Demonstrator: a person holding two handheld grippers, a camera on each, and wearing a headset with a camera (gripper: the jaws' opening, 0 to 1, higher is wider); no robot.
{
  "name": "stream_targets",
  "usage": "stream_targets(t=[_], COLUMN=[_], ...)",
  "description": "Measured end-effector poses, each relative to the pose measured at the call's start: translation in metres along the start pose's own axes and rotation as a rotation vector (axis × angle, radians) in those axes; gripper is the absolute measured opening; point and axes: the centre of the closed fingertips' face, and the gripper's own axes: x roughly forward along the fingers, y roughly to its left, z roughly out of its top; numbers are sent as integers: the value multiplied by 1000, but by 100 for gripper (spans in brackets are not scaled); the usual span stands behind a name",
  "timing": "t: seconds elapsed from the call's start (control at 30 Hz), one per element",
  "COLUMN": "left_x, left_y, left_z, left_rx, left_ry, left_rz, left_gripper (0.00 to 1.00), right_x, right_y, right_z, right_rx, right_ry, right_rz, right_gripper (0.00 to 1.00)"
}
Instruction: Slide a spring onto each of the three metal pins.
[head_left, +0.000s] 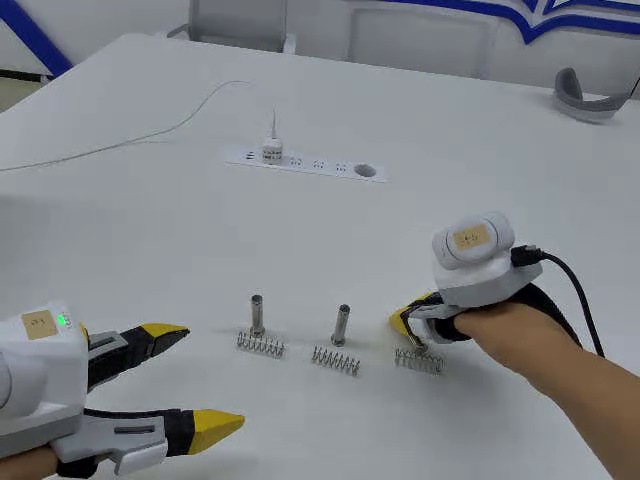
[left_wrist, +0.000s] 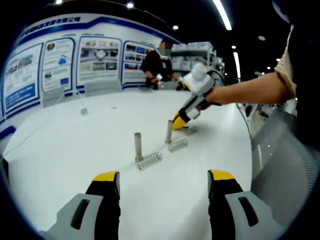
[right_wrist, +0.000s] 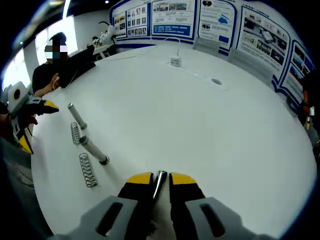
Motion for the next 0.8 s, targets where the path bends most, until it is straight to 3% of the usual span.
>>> stream_targets(t=[0.8], left_x=[0], left_y=[0], left_z=[-1], left_rx=[-6], left_ry=[0], left_rz=[-2], left_gripper=[71], right_x=[2], right_y=[-3], right_z=[-2], right_rx=[56], right_ry=[53], right_rz=[11], right_gripper=[10])
